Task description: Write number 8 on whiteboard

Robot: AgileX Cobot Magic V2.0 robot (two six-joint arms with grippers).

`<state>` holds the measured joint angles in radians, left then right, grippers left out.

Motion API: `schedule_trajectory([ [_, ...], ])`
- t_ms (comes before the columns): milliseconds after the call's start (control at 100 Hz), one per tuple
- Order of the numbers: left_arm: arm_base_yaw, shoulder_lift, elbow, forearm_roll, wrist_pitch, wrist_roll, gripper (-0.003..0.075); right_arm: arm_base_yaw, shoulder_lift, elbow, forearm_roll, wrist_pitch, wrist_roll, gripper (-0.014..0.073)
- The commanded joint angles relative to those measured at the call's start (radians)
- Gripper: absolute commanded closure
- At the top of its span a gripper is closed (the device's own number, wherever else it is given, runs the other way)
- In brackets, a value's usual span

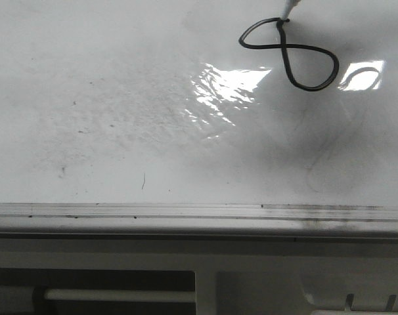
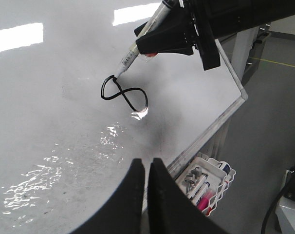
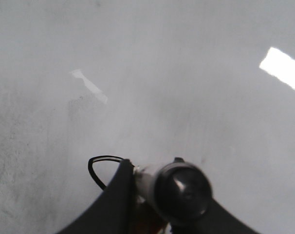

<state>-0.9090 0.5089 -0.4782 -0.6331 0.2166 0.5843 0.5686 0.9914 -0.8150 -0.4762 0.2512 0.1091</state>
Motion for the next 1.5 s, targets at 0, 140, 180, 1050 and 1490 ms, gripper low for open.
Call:
schedule_trajectory([
  [0, -0.005, 0.002, -0.027, -0.018, -0.048, -0.008, 0.0741, -0.013, -0.027, -0.036, -0.042, -0.032, -0.007, 0.0636],
  [140, -0.005, 0.004, -0.027, -0.018, -0.048, -0.006, 0.0741, -0.013, -0.093, -0.036, 0.011, -0.035, -0.007, 0.0636],
  [180, -0.005, 0.006, -0.027, -0.018, -0.048, -0.006, 0.074, -0.011, -0.115, -0.036, 0.031, -0.035, -0.007, 0.0636],
  [1050, -0.126, 0.511, -0.259, -0.316, 0.136, 0.493, 0.0335, 0.576, -0.058, -0.036, 0.134, 0.194, -0.068, 0.0665],
  [1490, -0.126, 0.532, -0.259, -0.364, 0.121, 0.498, 0.0734, 0.616, -0.058, -0.036, 0.149, 0.186, -0.068, 0.0665],
])
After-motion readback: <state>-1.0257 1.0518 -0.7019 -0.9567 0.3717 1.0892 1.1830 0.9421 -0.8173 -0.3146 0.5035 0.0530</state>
